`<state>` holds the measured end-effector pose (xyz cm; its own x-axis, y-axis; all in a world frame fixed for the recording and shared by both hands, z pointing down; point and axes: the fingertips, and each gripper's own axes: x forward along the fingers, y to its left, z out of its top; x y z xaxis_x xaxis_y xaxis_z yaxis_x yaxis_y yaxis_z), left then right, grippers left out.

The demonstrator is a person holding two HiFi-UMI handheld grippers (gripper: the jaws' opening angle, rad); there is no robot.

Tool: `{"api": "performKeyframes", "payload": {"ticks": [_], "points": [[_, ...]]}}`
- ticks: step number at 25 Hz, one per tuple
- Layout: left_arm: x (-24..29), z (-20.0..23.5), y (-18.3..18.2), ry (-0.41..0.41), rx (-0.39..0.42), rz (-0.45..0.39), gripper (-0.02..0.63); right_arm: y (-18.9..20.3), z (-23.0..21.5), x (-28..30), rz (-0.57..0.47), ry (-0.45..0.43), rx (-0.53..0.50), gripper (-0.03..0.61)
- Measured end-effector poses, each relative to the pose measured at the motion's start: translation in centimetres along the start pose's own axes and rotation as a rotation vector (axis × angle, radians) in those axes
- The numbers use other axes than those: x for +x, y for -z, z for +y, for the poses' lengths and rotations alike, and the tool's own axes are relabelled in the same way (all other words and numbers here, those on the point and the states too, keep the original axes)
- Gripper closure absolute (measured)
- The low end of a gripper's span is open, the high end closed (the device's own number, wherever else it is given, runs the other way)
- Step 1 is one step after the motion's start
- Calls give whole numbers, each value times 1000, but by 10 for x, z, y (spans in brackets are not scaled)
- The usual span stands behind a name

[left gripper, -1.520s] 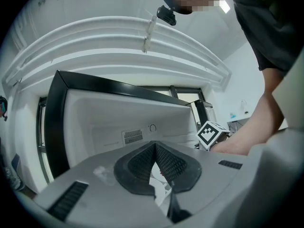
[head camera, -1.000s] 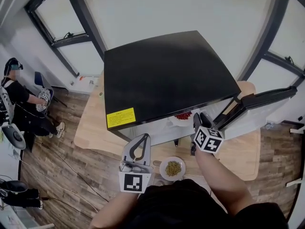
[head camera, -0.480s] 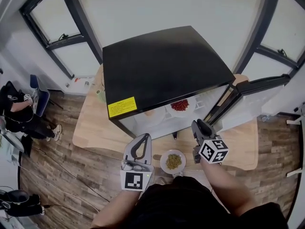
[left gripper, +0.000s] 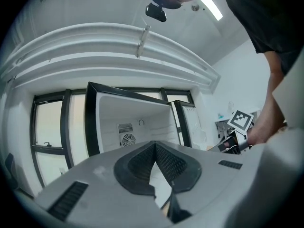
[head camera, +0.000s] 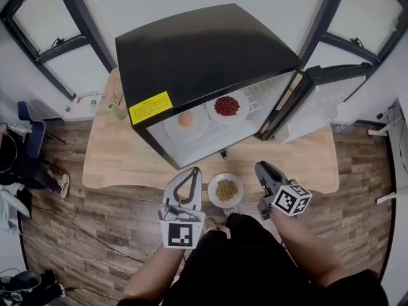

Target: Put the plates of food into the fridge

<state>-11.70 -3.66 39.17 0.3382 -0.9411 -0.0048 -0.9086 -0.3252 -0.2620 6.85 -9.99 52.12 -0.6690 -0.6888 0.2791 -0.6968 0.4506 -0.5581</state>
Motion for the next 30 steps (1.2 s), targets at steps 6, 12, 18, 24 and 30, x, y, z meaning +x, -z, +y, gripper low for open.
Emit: {"api": "performKeyframes", "payload": {"ticks": [6,12,18,24,30], "points": [[-13,-10,18,54,46,9,610,64,-18,-26,37,61,125,480],[-22,-28,35,126,47,51,609,107,-37,-47,0,145,258,480],[-28,-27,42,92,-44,75,609,165,-55,-45,48,169,414,425],[-37,-24,55,64,-78,120,610,215,-62,-33,90,178,542,400],[-51,-17,58,53,-56,174,610,248,-66,-9,136,193,652,399]]}}
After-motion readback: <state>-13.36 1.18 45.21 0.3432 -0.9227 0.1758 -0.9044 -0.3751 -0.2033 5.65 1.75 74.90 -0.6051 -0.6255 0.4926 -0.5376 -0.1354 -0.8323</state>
